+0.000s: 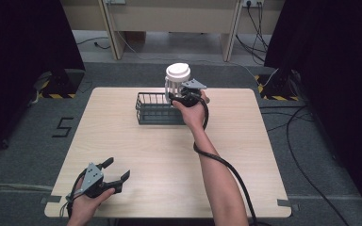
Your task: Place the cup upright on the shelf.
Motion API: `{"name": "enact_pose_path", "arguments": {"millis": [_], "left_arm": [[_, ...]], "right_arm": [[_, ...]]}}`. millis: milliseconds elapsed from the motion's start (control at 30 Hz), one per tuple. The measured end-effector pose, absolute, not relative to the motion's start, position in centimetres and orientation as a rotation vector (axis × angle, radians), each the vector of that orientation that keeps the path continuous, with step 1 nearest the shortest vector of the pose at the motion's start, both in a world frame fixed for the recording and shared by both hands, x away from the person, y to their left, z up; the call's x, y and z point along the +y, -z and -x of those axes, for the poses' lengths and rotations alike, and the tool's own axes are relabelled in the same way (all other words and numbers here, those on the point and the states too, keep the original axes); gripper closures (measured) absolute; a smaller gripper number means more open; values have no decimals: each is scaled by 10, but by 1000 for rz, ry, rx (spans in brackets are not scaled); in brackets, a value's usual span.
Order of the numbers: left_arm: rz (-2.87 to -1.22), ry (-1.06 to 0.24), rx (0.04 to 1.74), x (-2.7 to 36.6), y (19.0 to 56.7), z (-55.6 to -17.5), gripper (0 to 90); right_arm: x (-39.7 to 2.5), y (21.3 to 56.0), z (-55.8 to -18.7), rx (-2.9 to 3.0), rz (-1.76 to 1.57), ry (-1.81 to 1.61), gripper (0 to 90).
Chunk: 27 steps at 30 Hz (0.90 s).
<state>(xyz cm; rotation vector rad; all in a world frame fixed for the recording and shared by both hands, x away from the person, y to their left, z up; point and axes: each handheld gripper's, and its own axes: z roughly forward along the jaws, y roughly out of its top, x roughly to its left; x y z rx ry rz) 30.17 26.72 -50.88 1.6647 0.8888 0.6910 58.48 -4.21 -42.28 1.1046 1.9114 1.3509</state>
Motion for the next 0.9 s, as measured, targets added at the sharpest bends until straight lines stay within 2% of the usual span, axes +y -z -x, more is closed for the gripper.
{"name": "enact_pose_path", "arguments": {"millis": [900], "left_arm": [[-1662,-687,887,267,509,-302,175]], "right_arm": [[-34,446,-590,1962,-1144,-1292,181]]}}
